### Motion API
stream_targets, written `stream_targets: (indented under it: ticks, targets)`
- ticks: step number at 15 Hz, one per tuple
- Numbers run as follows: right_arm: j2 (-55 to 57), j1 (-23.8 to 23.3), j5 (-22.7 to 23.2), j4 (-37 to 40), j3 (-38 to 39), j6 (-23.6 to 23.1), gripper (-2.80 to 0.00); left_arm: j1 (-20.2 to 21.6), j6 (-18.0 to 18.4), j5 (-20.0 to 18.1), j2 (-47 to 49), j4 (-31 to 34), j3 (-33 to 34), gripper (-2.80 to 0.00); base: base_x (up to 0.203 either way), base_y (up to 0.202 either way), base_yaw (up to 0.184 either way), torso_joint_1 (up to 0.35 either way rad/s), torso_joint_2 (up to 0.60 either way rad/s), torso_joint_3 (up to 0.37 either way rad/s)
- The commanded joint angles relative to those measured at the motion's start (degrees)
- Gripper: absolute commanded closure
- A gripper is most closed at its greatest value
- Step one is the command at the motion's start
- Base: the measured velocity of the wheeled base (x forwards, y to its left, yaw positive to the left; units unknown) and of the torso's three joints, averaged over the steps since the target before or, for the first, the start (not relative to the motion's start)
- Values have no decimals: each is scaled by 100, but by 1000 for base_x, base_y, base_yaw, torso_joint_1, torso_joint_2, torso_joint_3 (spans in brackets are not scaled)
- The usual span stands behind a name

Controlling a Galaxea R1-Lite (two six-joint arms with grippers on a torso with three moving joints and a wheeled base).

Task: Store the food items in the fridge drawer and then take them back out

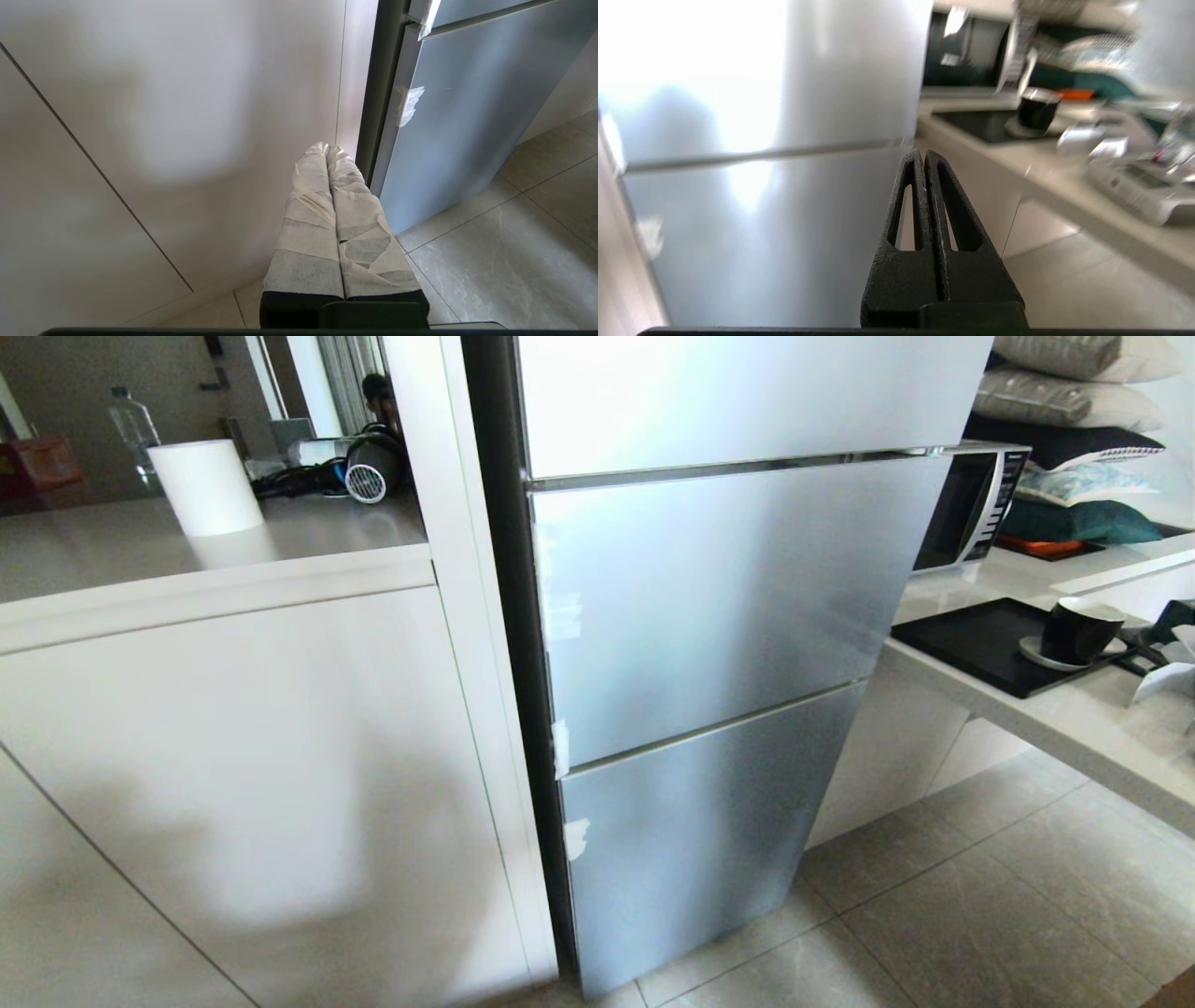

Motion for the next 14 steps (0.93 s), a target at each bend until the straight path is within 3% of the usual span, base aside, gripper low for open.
stream_targets:
  ticks: [1,3,4,14]
  targets:
    - [5,2,20,707,2,27,0,2,2,2,0,3,-1,0,0,0,0,0,0,0]
    - [6,2,373,2095,-98,256,0,2,-4,-4,0,3,-1,0,0,0,0,0,0,0]
    - [7,2,414,2409,-156,385,0,2,-6,2,0,3,-1,0,0,0,0,0,0,0]
    - [11,0,376,2301,-173,542,0,2,-7,2,0,3,-1,0,0,0,0,0,0,0]
